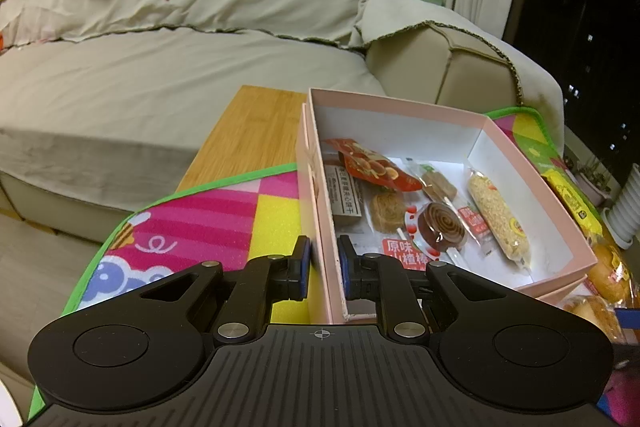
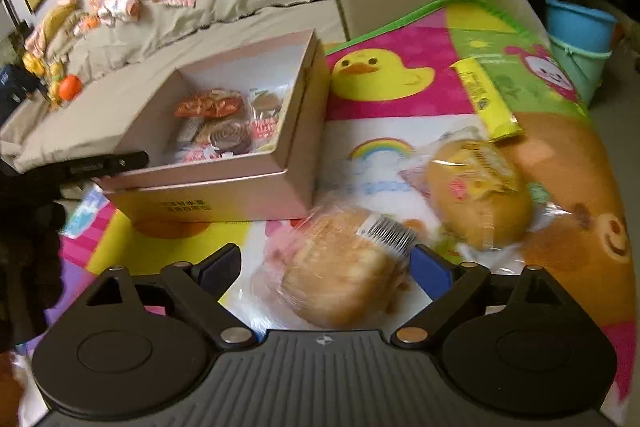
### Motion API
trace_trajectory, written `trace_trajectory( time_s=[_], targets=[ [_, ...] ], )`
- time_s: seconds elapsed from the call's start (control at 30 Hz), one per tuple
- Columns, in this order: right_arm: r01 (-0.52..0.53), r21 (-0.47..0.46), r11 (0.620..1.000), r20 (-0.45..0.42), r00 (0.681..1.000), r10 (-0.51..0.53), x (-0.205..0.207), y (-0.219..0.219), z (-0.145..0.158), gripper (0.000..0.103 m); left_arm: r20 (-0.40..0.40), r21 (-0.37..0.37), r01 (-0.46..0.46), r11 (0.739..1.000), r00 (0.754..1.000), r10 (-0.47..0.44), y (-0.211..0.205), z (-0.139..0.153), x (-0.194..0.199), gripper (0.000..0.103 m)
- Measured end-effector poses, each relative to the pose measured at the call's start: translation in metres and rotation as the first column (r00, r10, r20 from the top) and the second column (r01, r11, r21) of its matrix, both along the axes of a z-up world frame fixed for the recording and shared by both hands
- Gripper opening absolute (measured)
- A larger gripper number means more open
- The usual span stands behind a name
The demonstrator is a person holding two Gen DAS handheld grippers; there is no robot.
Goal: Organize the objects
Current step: 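Grasp the wrapped round bread roll with the right tool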
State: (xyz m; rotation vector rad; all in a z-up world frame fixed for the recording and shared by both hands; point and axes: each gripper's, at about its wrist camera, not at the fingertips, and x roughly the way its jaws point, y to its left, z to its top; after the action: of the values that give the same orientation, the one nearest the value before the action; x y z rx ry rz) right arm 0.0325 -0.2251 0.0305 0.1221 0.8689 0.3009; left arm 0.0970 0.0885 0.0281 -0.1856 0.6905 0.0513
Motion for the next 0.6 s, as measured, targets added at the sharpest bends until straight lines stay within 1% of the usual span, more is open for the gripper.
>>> trace_trajectory(
  time_s=[0.07,0.1,0.13,0.17,0.2,0.27,0.3,0.43,0.6],
  targets=[
    [-0.015,-0.094,0.995,0.029,0.999,0.018,0.001,0.018,-0.006,0.091,-0.002,0.001,-0.002,1.0,1.0,0.002,0.0,0.0,0.0,0.017],
    [-0.018,-0.136,0.991,0.039,0.999,0.023,0.0,0.024,-0.007,0.086,-0.002,0.001,-0.002,1.0,1.0,0.002,0.0,0.0,0.0,0.017],
    [-0.019,-0.165,0.986,0.048,0.998,0.028,0.0,0.026,-0.009,0.084,-0.002,0.001,-0.003,1.0,1.0,0.003,0.0,0.0,0.0,0.017],
    [-0.021,-0.177,0.984,0.051,0.998,0.031,-0.003,0.024,-0.009,0.076,-0.002,0.002,-0.003,1.0,1.0,0.003,0.0,0.0,0.0,0.017],
    [-0.018,-0.177,0.984,0.048,0.998,0.027,-0.004,0.02,-0.008,0.066,-0.001,0.003,-0.004,1.0,1.0,0.004,0.0,0.0,0.0,0.017],
    [-0.016,-0.144,0.989,0.01,1.0,0.017,-0.008,0.006,-0.007,0.058,0.0,0.003,-0.005,1.0,1.0,0.005,0.0,0.0,0.001,0.017],
    [-0.01,-0.14,0.99,0.002,1.0,0.01,-0.011,0.002,-0.007,0.058,0.001,0.002,-0.006,1.0,1.0,0.006,0.001,0.0,0.001,0.017],
    [-0.004,-0.197,0.98,-0.002,1.0,0.003,-0.029,-0.005,-0.006,0.057,0.001,0.003,-0.004,1.0,1.0,0.004,0.001,0.0,0.001,0.017],
    [0.0,-0.215,0.977,-0.016,1.0,-0.004,-0.048,-0.006,-0.001,0.056,0.003,0.001,-0.004,1.0,1.0,0.004,0.001,0.0,0.001,0.017]
  ],
)
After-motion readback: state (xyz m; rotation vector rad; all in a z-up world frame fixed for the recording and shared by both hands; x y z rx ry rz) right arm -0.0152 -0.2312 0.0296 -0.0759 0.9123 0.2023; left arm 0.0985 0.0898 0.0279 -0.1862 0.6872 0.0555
